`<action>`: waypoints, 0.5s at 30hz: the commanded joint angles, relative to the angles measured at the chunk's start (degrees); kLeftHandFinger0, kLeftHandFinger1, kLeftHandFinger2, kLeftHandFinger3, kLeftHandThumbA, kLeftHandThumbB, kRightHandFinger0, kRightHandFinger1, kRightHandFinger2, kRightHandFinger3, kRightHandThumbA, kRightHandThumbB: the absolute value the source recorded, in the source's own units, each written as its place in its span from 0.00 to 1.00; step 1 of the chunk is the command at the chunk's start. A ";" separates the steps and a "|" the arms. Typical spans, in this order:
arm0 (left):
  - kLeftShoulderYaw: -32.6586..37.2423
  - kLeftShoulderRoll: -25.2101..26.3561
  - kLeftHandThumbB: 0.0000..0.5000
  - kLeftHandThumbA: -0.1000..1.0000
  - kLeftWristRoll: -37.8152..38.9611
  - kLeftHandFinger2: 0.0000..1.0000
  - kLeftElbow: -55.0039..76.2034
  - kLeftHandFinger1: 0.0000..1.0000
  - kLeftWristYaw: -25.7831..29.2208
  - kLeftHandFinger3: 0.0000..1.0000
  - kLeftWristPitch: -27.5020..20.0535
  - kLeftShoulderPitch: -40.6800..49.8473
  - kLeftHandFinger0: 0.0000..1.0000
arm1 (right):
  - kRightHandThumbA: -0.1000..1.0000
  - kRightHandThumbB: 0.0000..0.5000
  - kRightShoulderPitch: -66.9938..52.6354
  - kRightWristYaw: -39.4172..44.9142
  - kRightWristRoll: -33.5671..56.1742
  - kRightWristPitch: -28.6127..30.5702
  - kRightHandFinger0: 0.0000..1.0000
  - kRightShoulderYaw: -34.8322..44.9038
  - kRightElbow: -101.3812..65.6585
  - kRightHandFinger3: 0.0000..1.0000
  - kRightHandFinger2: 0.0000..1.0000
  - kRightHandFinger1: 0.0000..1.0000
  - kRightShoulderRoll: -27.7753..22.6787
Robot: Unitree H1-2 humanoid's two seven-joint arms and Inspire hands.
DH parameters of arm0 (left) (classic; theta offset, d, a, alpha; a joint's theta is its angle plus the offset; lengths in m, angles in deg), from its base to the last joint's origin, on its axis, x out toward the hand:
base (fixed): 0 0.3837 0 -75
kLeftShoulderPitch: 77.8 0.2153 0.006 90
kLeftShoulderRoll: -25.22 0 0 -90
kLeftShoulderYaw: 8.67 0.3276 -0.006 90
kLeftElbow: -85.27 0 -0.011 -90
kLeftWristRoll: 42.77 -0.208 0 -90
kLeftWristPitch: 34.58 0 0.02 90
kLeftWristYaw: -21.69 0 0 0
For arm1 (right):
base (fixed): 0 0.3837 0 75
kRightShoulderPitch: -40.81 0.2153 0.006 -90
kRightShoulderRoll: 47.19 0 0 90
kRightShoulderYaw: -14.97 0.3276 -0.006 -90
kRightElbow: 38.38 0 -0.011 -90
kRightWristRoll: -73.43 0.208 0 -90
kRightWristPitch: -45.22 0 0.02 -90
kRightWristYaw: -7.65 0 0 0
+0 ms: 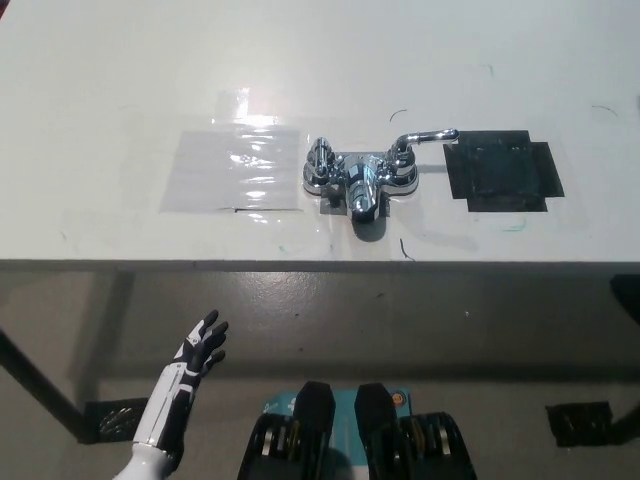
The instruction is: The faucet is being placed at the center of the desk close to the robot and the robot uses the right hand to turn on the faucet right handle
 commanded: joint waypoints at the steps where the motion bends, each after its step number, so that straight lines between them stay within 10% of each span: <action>1: -0.81 0.59 0.21 1.00 1.38 1.00 1.77 1.00 -0.36 1.00 0.01 -2.31 1.00 | 1.00 0.62 -4.01 -2.17 16.48 -2.07 1.00 31.87 -40.70 1.00 1.00 1.00 2.18; 15: -2.00 0.91 0.22 1.00 3.19 1.00 -0.05 1.00 -0.58 1.00 1.66 -11.47 1.00 | 1.00 0.38 -37.06 -15.95 41.66 4.22 1.00 37.41 -93.28 1.00 1.00 1.00 14.70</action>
